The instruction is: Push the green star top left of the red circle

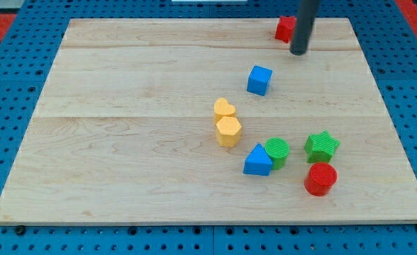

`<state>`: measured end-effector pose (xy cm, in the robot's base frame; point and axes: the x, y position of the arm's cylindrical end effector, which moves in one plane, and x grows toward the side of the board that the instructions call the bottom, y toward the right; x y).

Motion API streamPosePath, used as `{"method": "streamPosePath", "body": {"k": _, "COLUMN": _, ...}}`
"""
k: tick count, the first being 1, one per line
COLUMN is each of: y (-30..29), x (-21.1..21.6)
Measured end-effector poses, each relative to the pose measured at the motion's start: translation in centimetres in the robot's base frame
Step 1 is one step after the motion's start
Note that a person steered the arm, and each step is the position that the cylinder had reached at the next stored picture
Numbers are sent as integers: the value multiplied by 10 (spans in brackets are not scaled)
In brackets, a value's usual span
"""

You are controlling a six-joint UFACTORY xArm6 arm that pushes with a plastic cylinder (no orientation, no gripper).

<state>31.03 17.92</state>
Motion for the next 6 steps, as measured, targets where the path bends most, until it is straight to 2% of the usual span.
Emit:
{"method": "streamPosePath", "body": {"k": 2, "y": 18, "x": 103}}
{"method": "streamPosePath", "body": {"k": 3, "y": 11, "x": 139}}
{"method": "streamPosePath", "body": {"k": 5, "y": -50, "x": 207}}
{"method": "streamPosePath", "body": {"k": 6, "y": -93, "x": 214}}
